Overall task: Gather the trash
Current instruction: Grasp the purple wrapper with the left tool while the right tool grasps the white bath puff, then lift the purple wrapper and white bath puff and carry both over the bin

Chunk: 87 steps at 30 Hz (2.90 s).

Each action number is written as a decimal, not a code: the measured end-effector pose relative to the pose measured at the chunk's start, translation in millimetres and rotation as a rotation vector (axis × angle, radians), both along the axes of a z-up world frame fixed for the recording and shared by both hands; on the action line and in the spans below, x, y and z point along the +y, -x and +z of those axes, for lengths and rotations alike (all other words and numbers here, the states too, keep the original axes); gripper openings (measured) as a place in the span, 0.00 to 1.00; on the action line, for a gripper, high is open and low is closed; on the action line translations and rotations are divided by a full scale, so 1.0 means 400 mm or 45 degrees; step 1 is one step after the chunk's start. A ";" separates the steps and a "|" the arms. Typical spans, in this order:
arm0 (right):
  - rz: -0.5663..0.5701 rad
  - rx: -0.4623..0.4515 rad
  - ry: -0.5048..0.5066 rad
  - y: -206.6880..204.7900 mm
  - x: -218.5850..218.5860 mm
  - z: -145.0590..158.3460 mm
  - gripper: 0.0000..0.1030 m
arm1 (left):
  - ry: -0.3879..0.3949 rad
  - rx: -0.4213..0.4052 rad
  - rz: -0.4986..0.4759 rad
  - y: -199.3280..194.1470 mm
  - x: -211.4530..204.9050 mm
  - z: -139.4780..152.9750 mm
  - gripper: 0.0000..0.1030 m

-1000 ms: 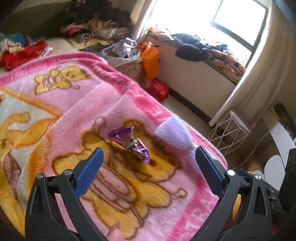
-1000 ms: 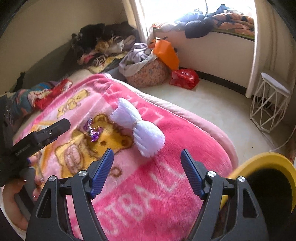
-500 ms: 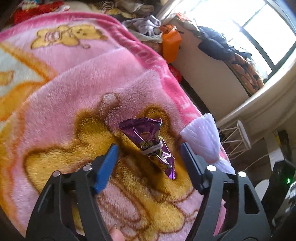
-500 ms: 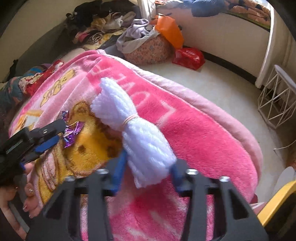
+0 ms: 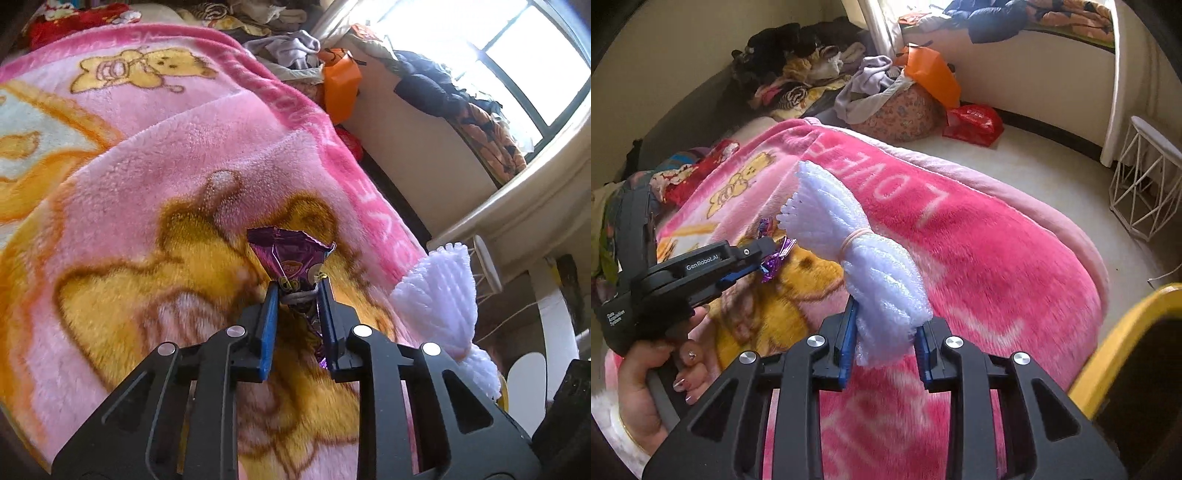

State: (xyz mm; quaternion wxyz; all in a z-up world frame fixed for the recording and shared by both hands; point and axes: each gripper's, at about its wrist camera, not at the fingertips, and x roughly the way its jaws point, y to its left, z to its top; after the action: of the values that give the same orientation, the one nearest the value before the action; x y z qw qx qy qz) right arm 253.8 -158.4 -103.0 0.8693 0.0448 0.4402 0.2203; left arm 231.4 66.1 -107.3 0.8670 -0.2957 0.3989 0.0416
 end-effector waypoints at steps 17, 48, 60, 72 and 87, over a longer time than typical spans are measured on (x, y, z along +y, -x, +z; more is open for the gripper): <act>-0.095 -0.100 -0.049 0.183 -0.134 0.089 0.25 | -0.113 -0.194 -0.158 0.142 -0.116 0.164 0.15; -0.318 -0.174 -0.086 0.347 -0.358 0.157 0.25 | -0.176 -0.361 -0.400 0.267 -0.301 0.289 0.15; -0.451 -0.188 -0.098 0.377 -0.459 0.155 0.25 | -0.200 -0.396 -0.488 0.283 -0.374 0.311 0.15; -0.591 -0.185 -0.098 0.406 -0.571 0.139 0.25 | -0.213 -0.416 -0.582 0.293 -0.450 0.319 0.15; -0.710 -0.188 -0.081 0.428 -0.644 0.126 0.25 | -0.242 -0.424 -0.708 0.298 -0.543 0.314 0.15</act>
State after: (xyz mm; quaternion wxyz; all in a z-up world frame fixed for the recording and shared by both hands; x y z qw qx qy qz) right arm 82.7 -416.0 -52.8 0.9241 0.1750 0.3395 -0.0107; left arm 112.1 -151.0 18.2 0.9221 -0.0962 0.3116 -0.2084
